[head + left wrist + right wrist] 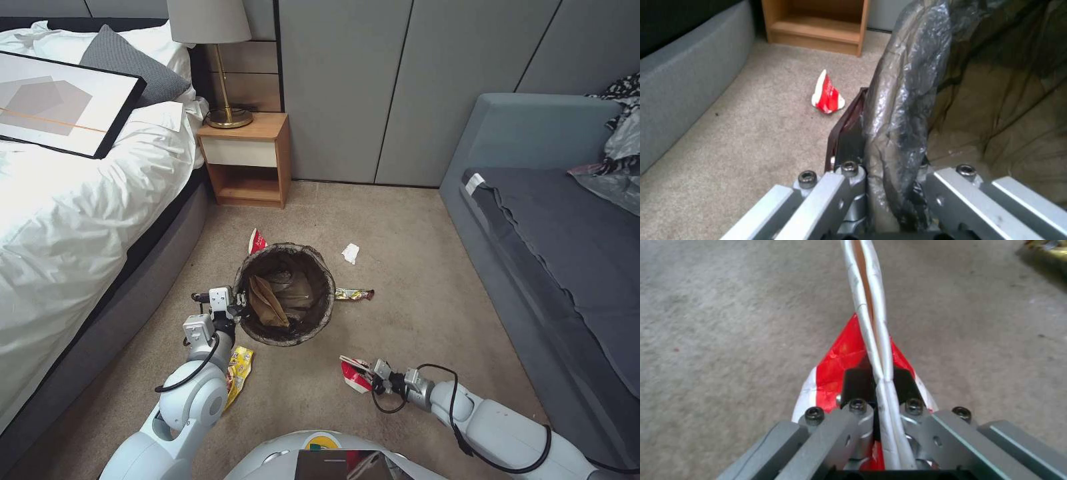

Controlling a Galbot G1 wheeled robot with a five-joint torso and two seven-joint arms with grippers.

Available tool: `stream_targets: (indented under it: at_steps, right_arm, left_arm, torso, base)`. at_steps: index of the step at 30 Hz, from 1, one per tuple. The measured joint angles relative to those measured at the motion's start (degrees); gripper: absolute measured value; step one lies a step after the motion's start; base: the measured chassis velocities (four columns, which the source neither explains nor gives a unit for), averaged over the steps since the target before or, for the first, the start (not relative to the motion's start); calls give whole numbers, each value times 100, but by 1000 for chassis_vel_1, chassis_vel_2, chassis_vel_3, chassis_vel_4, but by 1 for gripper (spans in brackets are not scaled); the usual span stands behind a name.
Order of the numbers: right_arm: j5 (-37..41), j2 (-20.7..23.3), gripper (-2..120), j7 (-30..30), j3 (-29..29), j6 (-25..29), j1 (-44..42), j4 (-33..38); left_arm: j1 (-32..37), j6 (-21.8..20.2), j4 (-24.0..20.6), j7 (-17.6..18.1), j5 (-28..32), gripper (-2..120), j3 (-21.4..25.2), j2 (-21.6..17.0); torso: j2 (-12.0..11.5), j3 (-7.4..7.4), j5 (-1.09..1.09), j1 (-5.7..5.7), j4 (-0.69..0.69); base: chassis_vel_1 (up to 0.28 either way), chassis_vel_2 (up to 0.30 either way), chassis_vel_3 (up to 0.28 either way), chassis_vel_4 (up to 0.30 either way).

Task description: Pick up the trash bin, then pick up the garbage from the floor and place it into the trash bin.

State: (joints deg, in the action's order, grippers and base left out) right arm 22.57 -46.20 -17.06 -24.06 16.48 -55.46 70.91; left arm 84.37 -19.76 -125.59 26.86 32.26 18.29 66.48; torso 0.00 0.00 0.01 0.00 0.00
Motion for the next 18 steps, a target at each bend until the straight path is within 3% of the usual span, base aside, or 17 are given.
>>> stream_targets:
  at_steps: [4,12,16,18]
  right_arm:
    - [0,24,0,72,116,-1,-39,78]
    - [182,232,0,632,1084,-183,-230,835]
    - [282,346,0,1214,1759,-464,-346,1413]
    - [387,455,0,1745,2336,-734,-492,2028]
  left_arm:
    - [10,-4,-15,7,1,4,-23,-7]
    - [144,-10,-147,11,6,4,-96,-90]
    - [184,-13,-173,12,6,4,-134,-123]
    - [197,-14,-178,12,6,4,-168,-133]
  torso:
    - [0,0,0,0,0]
    - [0,0,0,0,0]
    - [0,0,-1,0,0]
    - [0,0,0,0,0]
  base:
    - [0,0,0,0]
    - [0,0,0,0]
    - [0,0,0,0]
    - [0,0,0,0]
